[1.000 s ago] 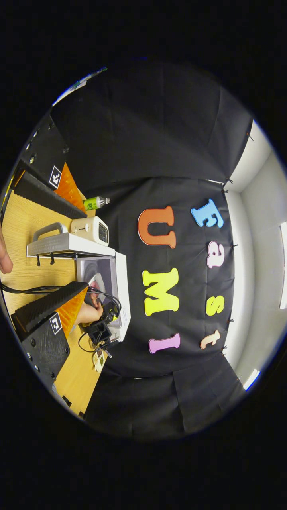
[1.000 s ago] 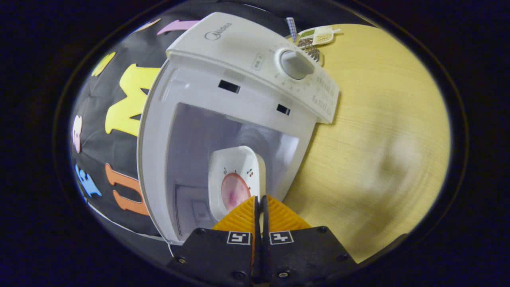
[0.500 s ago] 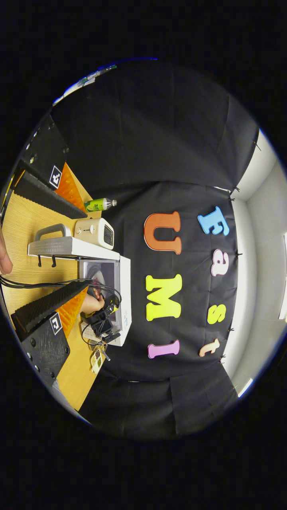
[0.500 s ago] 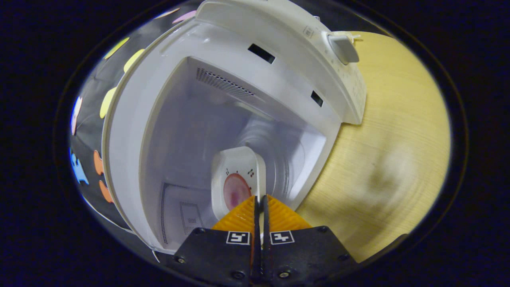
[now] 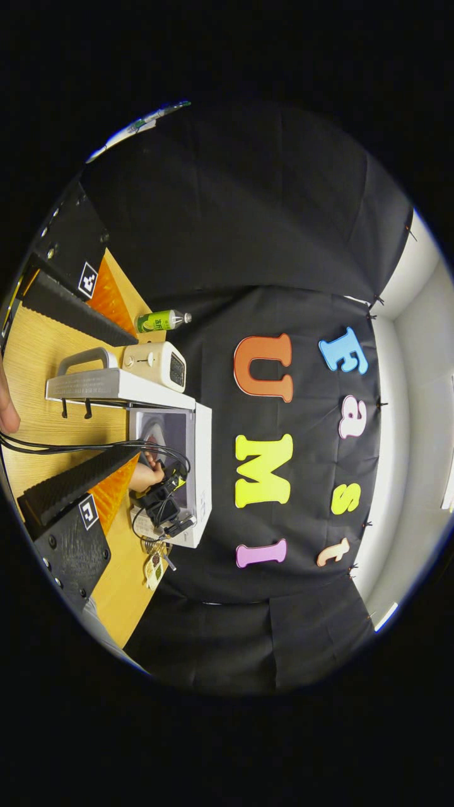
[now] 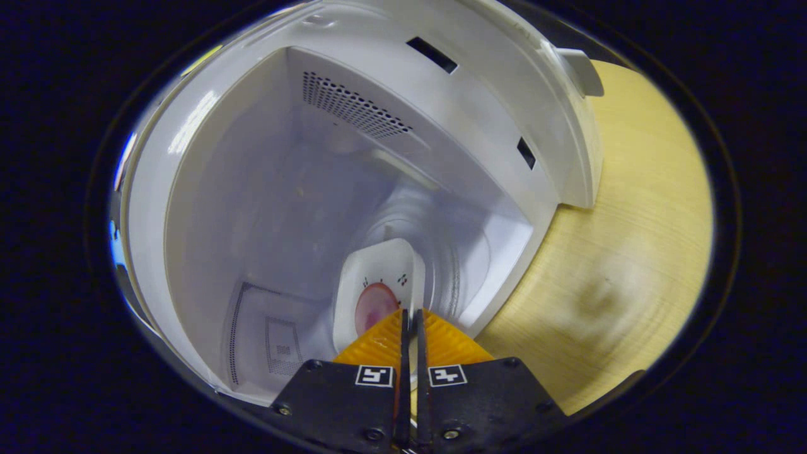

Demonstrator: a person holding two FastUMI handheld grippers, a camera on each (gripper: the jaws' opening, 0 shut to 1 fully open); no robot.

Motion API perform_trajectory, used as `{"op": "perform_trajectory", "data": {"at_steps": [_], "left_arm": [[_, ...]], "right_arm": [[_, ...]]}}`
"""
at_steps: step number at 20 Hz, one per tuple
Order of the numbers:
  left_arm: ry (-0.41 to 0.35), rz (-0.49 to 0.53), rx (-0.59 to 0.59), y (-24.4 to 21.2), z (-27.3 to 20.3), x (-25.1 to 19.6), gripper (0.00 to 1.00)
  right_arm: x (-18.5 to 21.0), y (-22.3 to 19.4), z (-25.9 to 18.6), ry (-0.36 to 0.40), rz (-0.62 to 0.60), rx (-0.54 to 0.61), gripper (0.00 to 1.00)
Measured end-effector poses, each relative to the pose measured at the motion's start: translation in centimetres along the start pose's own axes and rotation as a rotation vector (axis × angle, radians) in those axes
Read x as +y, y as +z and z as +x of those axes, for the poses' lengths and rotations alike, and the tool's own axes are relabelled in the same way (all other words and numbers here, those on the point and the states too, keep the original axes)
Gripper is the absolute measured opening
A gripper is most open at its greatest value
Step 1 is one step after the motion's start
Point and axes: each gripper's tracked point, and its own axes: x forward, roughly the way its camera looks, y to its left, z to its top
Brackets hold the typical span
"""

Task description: Open the microwave oven with the left hand, put the food in, and close the microwave oven.

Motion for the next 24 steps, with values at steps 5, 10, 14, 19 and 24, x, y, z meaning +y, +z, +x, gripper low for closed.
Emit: {"op": "perform_trajectory", "data": {"at_steps": [5, 10, 14, 19, 24], "left_arm": [[0.013, -0.013, 0.014, -0.6, 0.0, 0.6, 0.96], [0.034, -0.018, 0.018, -1.2, -0.4, 1.7, 0.96], [0.065, -0.027, 0.029, -2.3, -1.1, 3.3, 0.96], [0.13, -0.022, 0.025, -3.4, -1.4, 6.5, 0.96], [0.18, -0.048, 0.007, -4.9, -0.6, 9.2, 0.94]], "right_arm": [[-0.1, 0.7, -0.3, 0.027, -0.028, -0.042, 0.08], [0.1, 3.9, -2.7, 0.092, -0.071, -0.199, 0.34], [-0.3, 5.4, -3.7, 0.096, -0.189, -0.257, 0.89], [0.3, 7.8, -7.6, 0.183, -0.46, -0.352, 0.95], [0.7, 9.3, -14.8, 0.306, -0.646, -0.366, 1.0]]}}
